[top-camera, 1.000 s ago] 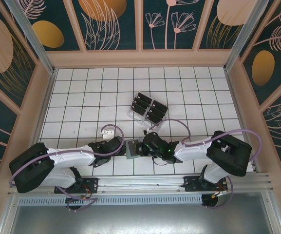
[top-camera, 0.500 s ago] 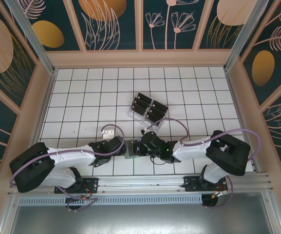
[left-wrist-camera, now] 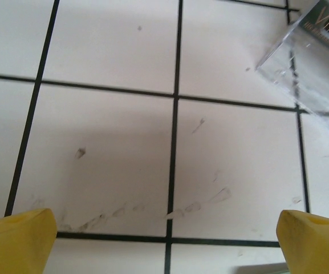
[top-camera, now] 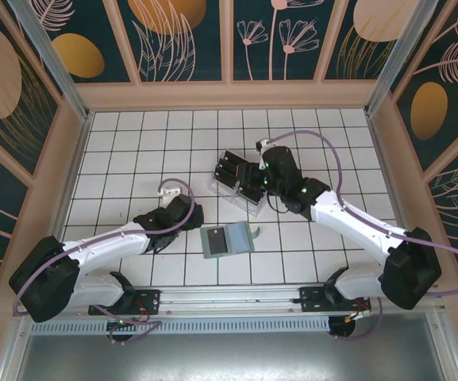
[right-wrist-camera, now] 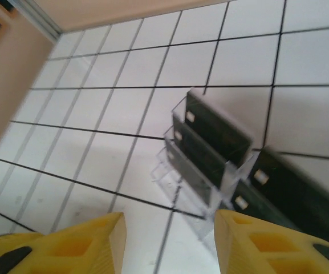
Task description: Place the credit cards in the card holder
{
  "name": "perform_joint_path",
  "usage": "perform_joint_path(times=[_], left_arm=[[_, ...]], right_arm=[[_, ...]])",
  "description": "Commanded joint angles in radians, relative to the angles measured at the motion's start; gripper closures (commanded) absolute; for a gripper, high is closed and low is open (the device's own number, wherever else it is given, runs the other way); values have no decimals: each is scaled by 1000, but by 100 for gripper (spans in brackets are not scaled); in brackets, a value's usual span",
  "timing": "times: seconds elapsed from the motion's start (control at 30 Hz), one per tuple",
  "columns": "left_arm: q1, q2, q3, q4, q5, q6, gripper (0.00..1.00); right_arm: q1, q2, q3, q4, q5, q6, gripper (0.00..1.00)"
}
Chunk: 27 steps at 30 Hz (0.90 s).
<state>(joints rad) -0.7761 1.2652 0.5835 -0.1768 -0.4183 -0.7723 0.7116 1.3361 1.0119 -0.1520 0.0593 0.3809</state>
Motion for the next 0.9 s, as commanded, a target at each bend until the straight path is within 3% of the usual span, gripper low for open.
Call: perform_joint_path(times=[0.0,0.4,0.87], left_arm=[[21,22,42,-24,29,71,1],[53,35,51,-10,61,96,1],[55,50,55,5,76,93,1]], right_arm=[[-15,92,85,-181,17,-189,55],[-1,258,158,-274,17,-269,56],[39,358,175,-284,183,-314,57]])
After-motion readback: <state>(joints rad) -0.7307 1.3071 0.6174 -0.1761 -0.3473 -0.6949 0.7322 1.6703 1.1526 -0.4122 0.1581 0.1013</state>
